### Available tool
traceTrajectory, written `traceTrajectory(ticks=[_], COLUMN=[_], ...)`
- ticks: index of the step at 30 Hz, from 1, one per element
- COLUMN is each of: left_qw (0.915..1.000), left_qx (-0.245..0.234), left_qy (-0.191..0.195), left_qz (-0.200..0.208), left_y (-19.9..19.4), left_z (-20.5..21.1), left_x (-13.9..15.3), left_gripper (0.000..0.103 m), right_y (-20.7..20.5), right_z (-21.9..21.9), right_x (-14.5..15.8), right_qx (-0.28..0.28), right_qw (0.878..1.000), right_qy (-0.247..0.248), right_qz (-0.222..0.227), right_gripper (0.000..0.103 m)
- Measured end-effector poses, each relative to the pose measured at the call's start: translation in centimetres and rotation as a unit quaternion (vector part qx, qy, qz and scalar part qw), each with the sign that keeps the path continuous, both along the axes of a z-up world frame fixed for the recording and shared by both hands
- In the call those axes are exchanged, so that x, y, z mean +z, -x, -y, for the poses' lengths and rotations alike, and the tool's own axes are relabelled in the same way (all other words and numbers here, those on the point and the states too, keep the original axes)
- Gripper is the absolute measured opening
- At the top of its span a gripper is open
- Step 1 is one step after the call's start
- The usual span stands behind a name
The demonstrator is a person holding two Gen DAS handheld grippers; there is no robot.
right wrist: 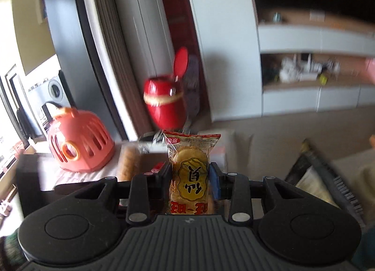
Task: Organize snacks
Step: 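Lift the sausage packet and rice cracker with both tools toward the pink box, then lower both snacks into the pink box and open both tools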
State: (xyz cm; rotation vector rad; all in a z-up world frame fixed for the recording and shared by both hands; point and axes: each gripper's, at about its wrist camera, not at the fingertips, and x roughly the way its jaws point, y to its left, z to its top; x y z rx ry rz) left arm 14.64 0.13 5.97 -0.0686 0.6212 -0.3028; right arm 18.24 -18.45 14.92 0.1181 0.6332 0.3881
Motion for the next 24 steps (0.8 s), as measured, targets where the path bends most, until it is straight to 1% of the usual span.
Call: traceTrajectory(ticks=[2, 5, 7, 9, 11, 12, 13, 14, 15, 16, 17, 19, 21, 24], left_qw=[0.9993, 0.9970, 0.9962, 0.9971, 0.9983, 0.9989, 0.9995, 0.9999, 0.9999, 0.9999, 0.9998, 0.9998, 0.9999, 1.0000], left_qx=[0.003, 0.024, 0.031, 0.029, 0.014, 0.009, 0.010, 0.012, 0.013, 0.014, 0.012, 0.004, -0.001, 0.003], left_qy=[0.035, 0.065, 0.073, 0.068, 0.055, 0.043, 0.024, 0.008, 0.002, 0.004, 0.012, 0.014, 0.005, -0.002], left_qz=[0.014, 0.035, 0.038, 0.021, -0.006, -0.017, -0.019, -0.009, -0.002, -0.003, -0.007, -0.013, -0.009, 0.002], left_y=[1.4, 3.2, 3.8, 4.0, 4.0, 3.7, 3.7, 3.9, 4.1, 4.0, 3.7, 3.1, 2.3, 1.4], left_z=[-1.1, -2.4, -2.8, -2.8, -2.4, -2.1, -1.7, -1.6, -1.6, -1.6, -1.5, -1.2, -0.8, -0.1], left_x=[0.9, 1.6, 1.9, 1.8, 1.5, 1.4, 1.1, 1.0, 0.9, 1.0, 1.0, 0.8, 0.3, -0.2], left_gripper=[0.055, 0.054, 0.054, 0.053, 0.050, 0.045, 0.040, 0.038, 0.035, 0.028, 0.024, 0.023, 0.023, 0.023], right_y=[-2.2, -4.8, -5.7, -5.8, -5.3, -5.2, -4.8, -4.2, -3.6, -3.1, -2.3, -1.4, -1.2, -1.5], right_z=[-1.2, -2.9, -3.7, -3.6, -3.1, -2.9, -2.7, -2.5, -2.4, -2.4, -2.4, -2.4, -2.3, -1.3], right_x=[-1.8, -4.6, -6.1, -7.1, -7.4, -7.5, -7.6, -7.5, -7.2, -6.9, -6.6, -5.8, -5.3, -5.2], right_qx=[0.008, 0.009, 0.007, 0.011, 0.011, 0.011, 0.009, 0.006, 0.006, 0.007, 0.012, 0.024, 0.030, 0.020], right_qw=[0.999, 0.997, 0.994, 0.993, 0.994, 0.994, 0.994, 0.995, 0.996, 0.997, 0.998, 0.998, 0.998, 0.997], right_qy=[-0.001, 0.008, 0.006, -0.006, -0.015, -0.015, -0.015, -0.010, -0.001, 0.008, 0.020, 0.039, 0.048, 0.019], right_qz=[-0.033, -0.081, -0.106, -0.115, -0.112, -0.110, -0.104, -0.095, -0.084, -0.071, -0.058, -0.040, -0.041, -0.066], right_gripper=[0.034, 0.034, 0.035, 0.035, 0.036, 0.038, 0.041, 0.041, 0.042, 0.042, 0.042, 0.043, 0.043, 0.043])
